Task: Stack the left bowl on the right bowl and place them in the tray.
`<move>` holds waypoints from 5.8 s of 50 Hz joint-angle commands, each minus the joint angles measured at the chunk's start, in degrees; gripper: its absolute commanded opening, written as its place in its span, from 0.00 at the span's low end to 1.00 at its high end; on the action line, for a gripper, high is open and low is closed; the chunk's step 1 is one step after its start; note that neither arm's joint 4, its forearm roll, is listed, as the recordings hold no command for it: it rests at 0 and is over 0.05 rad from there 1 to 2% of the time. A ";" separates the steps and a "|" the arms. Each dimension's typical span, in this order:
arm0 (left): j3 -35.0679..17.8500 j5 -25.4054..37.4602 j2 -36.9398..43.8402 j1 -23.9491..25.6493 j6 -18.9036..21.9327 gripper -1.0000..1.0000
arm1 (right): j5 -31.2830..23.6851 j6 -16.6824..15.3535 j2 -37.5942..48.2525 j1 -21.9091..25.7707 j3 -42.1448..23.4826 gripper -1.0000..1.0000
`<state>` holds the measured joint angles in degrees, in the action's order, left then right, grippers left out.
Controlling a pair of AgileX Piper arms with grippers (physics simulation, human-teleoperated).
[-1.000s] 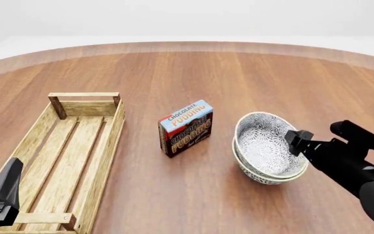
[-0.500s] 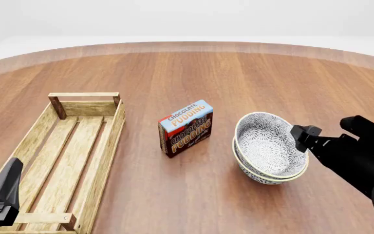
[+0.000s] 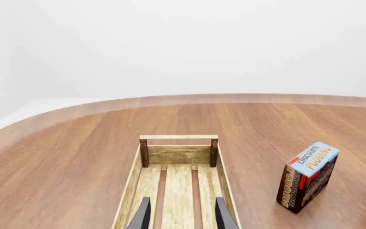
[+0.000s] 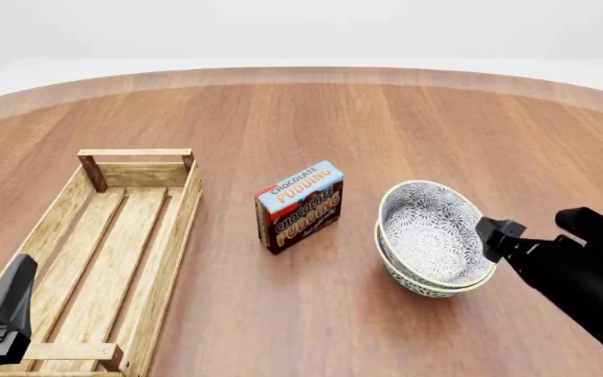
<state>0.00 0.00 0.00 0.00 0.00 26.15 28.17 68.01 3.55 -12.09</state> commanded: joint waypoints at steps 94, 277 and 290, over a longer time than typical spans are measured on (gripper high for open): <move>0.00 0.00 0.00 0.00 0.00 1.00 | -20.63 -0.71 -10.24 14.57 -22.68 0.00; 0.00 0.00 0.00 0.00 0.00 1.00 | -39.52 -4.59 71.01 51.14 -115.77 0.00; 0.00 0.00 0.00 0.00 0.00 1.00 | -38.65 -5.27 71.47 50.84 -114.98 0.00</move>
<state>0.00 0.00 0.00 0.00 0.00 -12.96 22.97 139.31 54.48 -126.19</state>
